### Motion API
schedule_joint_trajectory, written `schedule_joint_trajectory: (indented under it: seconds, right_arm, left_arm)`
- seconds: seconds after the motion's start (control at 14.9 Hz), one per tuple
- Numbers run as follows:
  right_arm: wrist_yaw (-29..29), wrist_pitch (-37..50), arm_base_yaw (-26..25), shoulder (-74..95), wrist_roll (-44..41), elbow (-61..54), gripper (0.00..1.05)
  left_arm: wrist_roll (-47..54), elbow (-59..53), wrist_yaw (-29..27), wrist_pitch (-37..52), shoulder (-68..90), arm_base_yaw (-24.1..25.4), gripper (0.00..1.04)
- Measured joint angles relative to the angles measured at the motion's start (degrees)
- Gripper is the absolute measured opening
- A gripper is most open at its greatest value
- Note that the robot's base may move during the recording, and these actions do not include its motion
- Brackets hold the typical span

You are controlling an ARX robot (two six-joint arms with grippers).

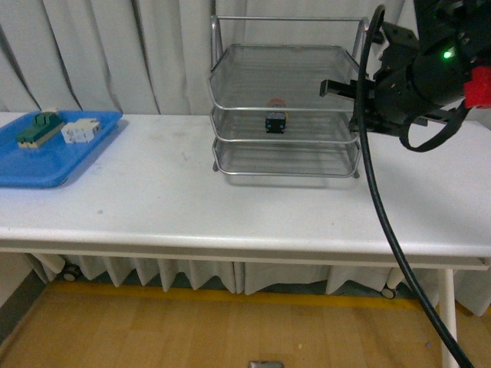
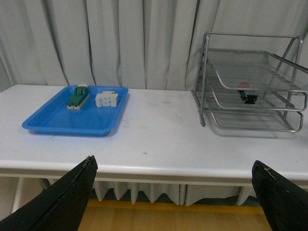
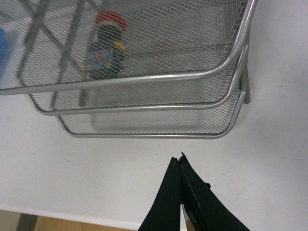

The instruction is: Place button on rack with both arms

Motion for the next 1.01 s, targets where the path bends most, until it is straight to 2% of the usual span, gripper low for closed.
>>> schedule_joint_trajectory:
  seconds: [0.2,0.27,0.34,0.4,0.47,0.54,0.67,0.81,1.01]
  right_arm:
    - [0.5,14.4,-0.5,-17.6,3.6,-19.2,0.02]
    - [7.1,28.7,-1.0,-23.3,-0.4,-26.9,0.02]
    - [10.7,39.3,-2.8,-31.6,-6.1,-36.7,0.02]
    - [9.5,44.2,-6.3,-40.7,-11.0,-46.5,0.02]
    - [6.2,43.4,-11.0,-50.7,-13.3,-56.5,0.02]
    - [6.3,40.2,-12.0,-58.8,-14.3,-64.5,0.02]
    - [4.9,30.8,-10.8,-77.1,-15.3,-77.4,0.02]
    - [5.0,27.7,-10.9,-90.3,-15.6,-81.9,0.02]
    - [5.0,24.7,-10.9,-95.6,-15.6,-84.6,0.02]
  left_arm:
    - [0.0,0.0,0.0,0.0,0.0,0.0,0.98]
    - [0.0,0.0,0.0,0.0,0.0,0.0,0.98]
    - [0.0,0.0,0.0,0.0,0.0,0.0,0.98]
    - [0.0,0.0,0.0,0.0,0.0,0.0,0.98]
    - [0.0,0.0,0.0,0.0,0.0,0.0,0.98]
    - [0.0,0.0,0.0,0.0,0.0,0.0,0.98]
    - [0.0,0.0,0.0,0.0,0.0,0.0,0.98]
    - [0.0,0.0,0.0,0.0,0.0,0.0,0.98]
    - [0.0,0.0,0.0,0.0,0.0,0.0,0.98]
